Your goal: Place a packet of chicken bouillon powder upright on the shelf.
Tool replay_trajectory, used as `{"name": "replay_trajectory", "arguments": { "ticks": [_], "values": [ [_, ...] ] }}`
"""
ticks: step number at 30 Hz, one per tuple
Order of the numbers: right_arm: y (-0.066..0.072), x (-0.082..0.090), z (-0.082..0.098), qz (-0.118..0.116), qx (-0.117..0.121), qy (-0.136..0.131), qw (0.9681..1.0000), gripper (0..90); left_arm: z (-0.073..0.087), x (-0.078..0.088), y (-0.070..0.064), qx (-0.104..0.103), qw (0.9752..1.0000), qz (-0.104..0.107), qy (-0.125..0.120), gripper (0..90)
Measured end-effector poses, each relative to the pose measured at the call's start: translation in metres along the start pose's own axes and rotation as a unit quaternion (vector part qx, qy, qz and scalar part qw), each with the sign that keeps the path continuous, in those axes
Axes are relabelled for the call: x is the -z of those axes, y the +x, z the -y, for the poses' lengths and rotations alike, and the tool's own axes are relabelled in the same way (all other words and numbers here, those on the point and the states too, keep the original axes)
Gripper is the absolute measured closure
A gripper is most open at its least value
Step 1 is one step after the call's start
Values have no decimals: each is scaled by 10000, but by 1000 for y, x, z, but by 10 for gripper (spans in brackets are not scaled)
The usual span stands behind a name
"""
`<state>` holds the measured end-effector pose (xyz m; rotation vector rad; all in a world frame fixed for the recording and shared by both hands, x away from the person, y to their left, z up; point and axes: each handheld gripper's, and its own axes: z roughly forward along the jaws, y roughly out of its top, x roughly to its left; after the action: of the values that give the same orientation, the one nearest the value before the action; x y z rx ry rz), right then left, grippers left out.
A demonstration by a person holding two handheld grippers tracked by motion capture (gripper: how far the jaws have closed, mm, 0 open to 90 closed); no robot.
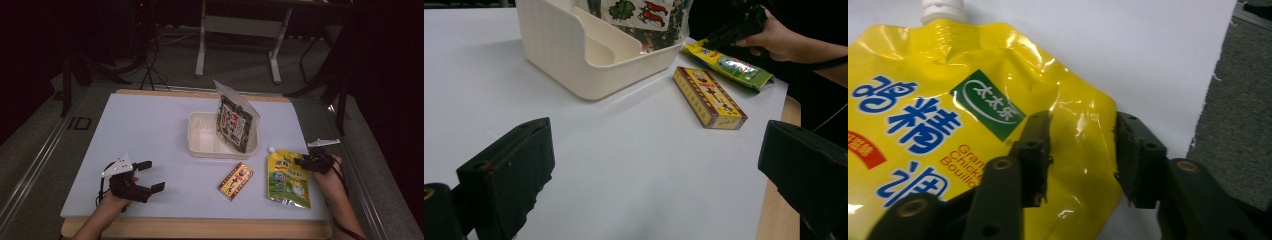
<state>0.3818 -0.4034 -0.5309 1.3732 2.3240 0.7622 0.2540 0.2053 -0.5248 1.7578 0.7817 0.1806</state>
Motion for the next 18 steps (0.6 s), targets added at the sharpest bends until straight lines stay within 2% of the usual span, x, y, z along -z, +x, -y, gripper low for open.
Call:
{"name": "replay_trajectory", "arguments": {
  "ticks": [4,5,6,7,10,14,18],
  "values": [
    [2,0,-2,96,68,69,9999,670,0,0,0,-9,10000,1,16,17],
    [3,1,-3,163,115,99,9998,717,1,0,0,-11,10000,-3,17,17],
    [4,1,-3,297,217,134,9992,821,1,0,0,-3,10000,-5,14,17],
    [6,1,-4,468,354,180,9981,854,1,0,0,2,10000,-13,13,17],
    [10,0,-6,676,491,299,9961,900,0,1,0,11,10000,-12,4,17],
    [7,2,-7,575,337,269,9974,900,1,2,1,25,10000,-24,-11,17],
    [4,12,-9,361,187,64,9992,900,0,3,2,35,10000,-29,-36,17]
  ]
}}
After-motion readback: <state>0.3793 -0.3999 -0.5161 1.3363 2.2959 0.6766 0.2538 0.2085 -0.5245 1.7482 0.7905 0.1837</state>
